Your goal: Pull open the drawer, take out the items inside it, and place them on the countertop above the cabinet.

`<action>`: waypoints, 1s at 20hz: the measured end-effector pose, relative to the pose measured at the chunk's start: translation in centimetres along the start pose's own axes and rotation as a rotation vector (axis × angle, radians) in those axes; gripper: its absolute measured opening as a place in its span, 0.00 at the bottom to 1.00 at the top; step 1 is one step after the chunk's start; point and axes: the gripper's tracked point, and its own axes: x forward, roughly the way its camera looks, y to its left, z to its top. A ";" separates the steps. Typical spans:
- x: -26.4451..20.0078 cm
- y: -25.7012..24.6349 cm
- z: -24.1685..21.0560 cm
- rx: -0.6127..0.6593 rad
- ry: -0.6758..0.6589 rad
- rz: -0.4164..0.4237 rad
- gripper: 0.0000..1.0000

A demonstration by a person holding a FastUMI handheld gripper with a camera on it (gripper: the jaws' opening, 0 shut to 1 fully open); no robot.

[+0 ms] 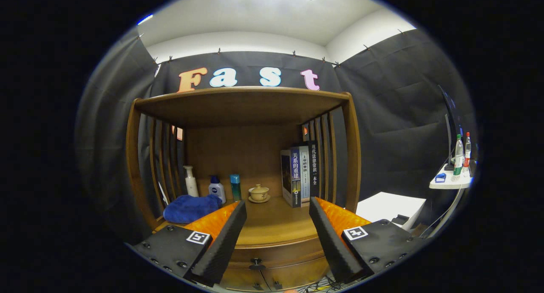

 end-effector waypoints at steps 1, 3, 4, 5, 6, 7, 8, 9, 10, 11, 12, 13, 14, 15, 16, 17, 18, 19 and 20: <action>0.1 0.1 -0.5 -0.001 -0.001 0.005 0.98; 0.6 0.2 -1.9 -0.013 -0.002 0.008 0.98; 1.0 0.1 -2.7 -0.020 0.001 0.009 0.98; 1.1 0.3 -3.5 -0.024 0.010 0.011 0.98; 1.3 0.4 -4.4 -0.022 0.021 0.014 0.98; 1.7 0.7 -5.4 -0.018 0.033 0.020 0.98; 1.8 0.6 -6.4 -0.011 0.046 0.025 0.98; 2.0 0.8 -7.4 -0.005 0.062 0.028 0.98; 2.3 1.0 -8.4 -0.001 0.077 0.029 0.98; 2.5 1.1 -9.3 0.003 0.090 0.031 0.98; 2.7 1.0 -10.2 0.004 0.100 0.035 0.98; 2.9 1.3 -11.0 0.003 0.110 0.037 0.98; 3.1 1.4 -11.7 -0.006 0.115 0.040 0.98; 3.3 1.5 -12.3 -0.017 0.119 0.043 0.98; 3.5 1.6 -13.0 -0.026 0.124 0.046 0.98; 3.7 1.8 -13.8 -0.030 0.132 0.051 0.98; 3.8 1.9 -14.5 -0.029 0.141 0.056 0.98; 3.9 2.1 -15.3 -0.021 0.151 0.059 0.98; 4.0 2.0 -16.2 -0.013 0.162 0.061 0.98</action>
